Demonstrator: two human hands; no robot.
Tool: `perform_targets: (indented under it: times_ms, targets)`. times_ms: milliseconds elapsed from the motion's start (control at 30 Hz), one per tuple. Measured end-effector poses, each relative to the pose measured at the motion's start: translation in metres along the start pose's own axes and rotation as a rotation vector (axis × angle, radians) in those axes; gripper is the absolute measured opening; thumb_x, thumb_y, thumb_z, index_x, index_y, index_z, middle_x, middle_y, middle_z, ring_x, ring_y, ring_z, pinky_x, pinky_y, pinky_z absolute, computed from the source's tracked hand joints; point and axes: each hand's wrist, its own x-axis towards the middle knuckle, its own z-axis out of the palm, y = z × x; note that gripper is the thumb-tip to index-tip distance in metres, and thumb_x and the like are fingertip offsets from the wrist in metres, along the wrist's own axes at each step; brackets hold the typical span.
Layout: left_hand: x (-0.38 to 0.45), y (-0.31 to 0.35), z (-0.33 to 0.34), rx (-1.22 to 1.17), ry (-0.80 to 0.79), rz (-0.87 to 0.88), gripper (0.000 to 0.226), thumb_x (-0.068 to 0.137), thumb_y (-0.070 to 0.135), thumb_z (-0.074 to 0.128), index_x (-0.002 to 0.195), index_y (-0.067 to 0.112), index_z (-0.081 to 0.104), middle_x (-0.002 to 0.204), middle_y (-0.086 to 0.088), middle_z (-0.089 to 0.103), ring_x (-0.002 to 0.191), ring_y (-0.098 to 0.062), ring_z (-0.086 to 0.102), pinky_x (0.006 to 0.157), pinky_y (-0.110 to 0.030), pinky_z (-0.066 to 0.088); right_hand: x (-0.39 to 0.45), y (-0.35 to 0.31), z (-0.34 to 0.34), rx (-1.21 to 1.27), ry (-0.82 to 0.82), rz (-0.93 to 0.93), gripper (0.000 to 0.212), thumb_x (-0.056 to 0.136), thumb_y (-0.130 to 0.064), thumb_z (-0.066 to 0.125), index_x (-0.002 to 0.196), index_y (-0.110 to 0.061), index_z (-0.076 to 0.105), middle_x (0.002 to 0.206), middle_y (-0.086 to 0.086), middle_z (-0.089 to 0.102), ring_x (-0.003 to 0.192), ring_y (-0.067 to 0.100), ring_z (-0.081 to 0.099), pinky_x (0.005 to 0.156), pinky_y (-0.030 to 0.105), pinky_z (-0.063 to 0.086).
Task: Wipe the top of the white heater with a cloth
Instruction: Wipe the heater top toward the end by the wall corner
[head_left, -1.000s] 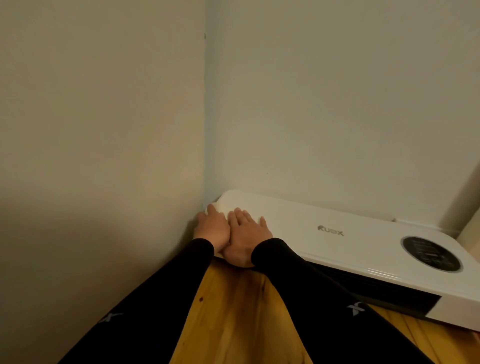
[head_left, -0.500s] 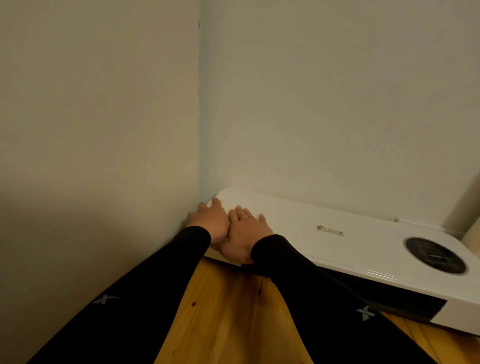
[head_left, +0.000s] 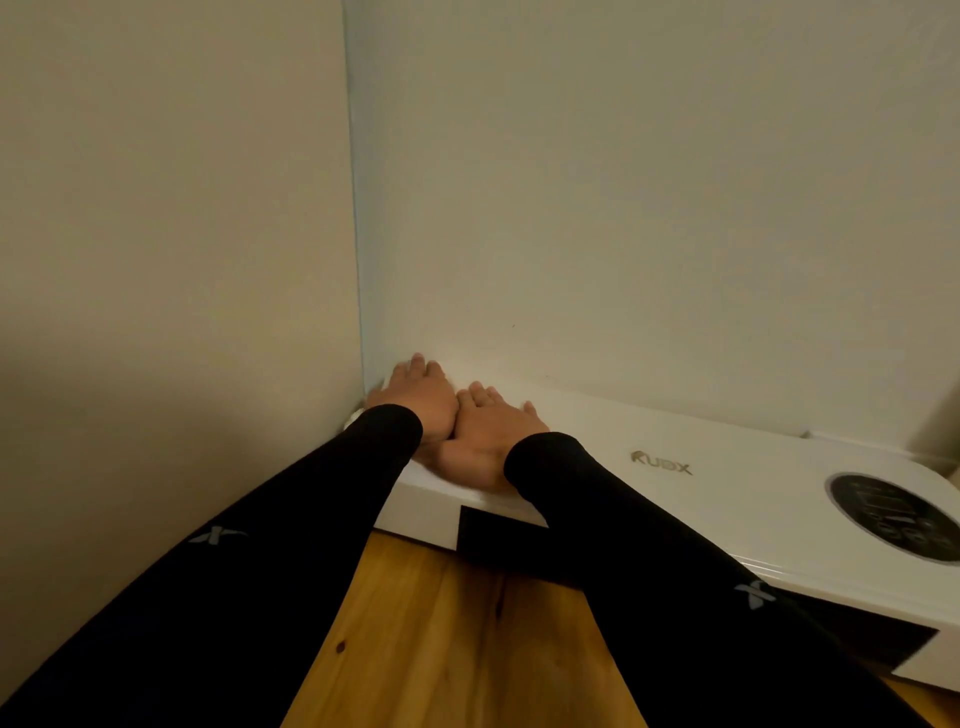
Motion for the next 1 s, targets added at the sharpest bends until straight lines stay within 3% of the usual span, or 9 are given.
perform_targets:
  times_ms: [133, 233, 367, 500, 633, 833, 1000]
  targets:
    - [0.013, 0.006, -0.001, 0.026, 0.042, 0.06, 0.053, 0.1, 0.027, 0.028, 0.149, 0.007, 0.025, 0.16, -0.01, 0.019, 0.145, -0.027, 0.02, 0.115, -0.05, 0.024, 0.01, 0.01, -0.006, -0.011, -0.008, 0.017, 0.11, 0.078, -0.083, 0.035, 0.161, -0.018, 0.005, 0.169, 0.005, 0.003, 0.156, 0.022, 0.002, 0.122, 0.058, 0.0]
    - [0.016, 0.001, -0.008, -0.073, 0.054, 0.13, 0.047, 0.101, 0.023, 0.032, 0.143, 0.003, 0.034, 0.15, -0.017, 0.036, 0.137, -0.031, 0.034, 0.112, -0.042, 0.029, 0.016, 0.017, -0.011, -0.052, -0.009, 0.032, 0.116, 0.073, -0.088, 0.03, 0.161, -0.015, 0.007, 0.169, 0.006, 0.005, 0.156, 0.022, 0.005, 0.122, 0.058, 0.002]
    - [0.01, -0.024, -0.01, -0.081, 0.061, 0.226, 0.044, 0.104, 0.02, 0.028, 0.143, 0.002, 0.036, 0.152, -0.018, 0.034, 0.138, -0.032, 0.034, 0.109, -0.036, 0.024, 0.024, 0.023, -0.013, -0.047, 0.025, 0.058, 0.108, 0.079, -0.082, 0.029, 0.16, -0.012, 0.01, 0.169, 0.006, 0.005, 0.156, 0.021, 0.005, 0.121, 0.059, 0.002]
    - [0.008, -0.033, -0.009, -0.094, 0.002, 0.261, 0.05, 0.105, 0.028, 0.025, 0.15, 0.007, 0.023, 0.161, -0.013, 0.016, 0.146, -0.027, 0.016, 0.114, -0.032, 0.015, 0.026, 0.021, -0.012, -0.038, 0.022, 0.075, 0.101, 0.085, -0.077, 0.019, 0.16, -0.01, 0.009, 0.169, 0.008, 0.003, 0.156, 0.022, 0.003, 0.121, 0.059, 0.0]
    - [0.01, -0.03, -0.011, -0.037, -0.037, 0.25, 0.054, 0.105, 0.029, 0.022, 0.155, 0.01, 0.01, 0.163, -0.011, 0.0, 0.15, -0.028, 0.003, 0.118, -0.036, 0.007, 0.029, 0.015, -0.014, -0.09, 0.009, 0.116, 0.091, 0.093, -0.07, 0.009, 0.16, -0.008, 0.005, 0.169, 0.009, 0.0, 0.156, 0.023, 0.001, 0.122, 0.058, -0.004]
    - [0.005, -0.027, -0.009, 0.019, -0.043, 0.265, 0.054, 0.105, 0.032, 0.018, 0.156, 0.019, 0.006, 0.164, -0.008, -0.003, 0.15, -0.03, -0.001, 0.121, -0.041, 0.005, 0.022, 0.013, -0.007, -0.04, 0.049, 0.007, 0.07, 0.1, -0.05, 0.013, 0.161, -0.017, 0.003, 0.169, 0.008, -0.003, 0.156, 0.024, -0.001, 0.123, 0.056, 0.0]
    - [-0.004, -0.028, -0.009, 0.056, -0.051, 0.258, 0.054, 0.104, 0.036, 0.017, 0.156, 0.023, 0.006, 0.164, -0.004, -0.004, 0.15, -0.028, -0.003, 0.121, -0.046, 0.008, 0.012, 0.008, -0.009, -0.031, 0.013, 0.023, 0.069, 0.1, -0.048, 0.013, 0.161, -0.018, 0.0, 0.169, 0.008, -0.006, 0.156, 0.025, -0.002, 0.124, 0.054, -0.001]
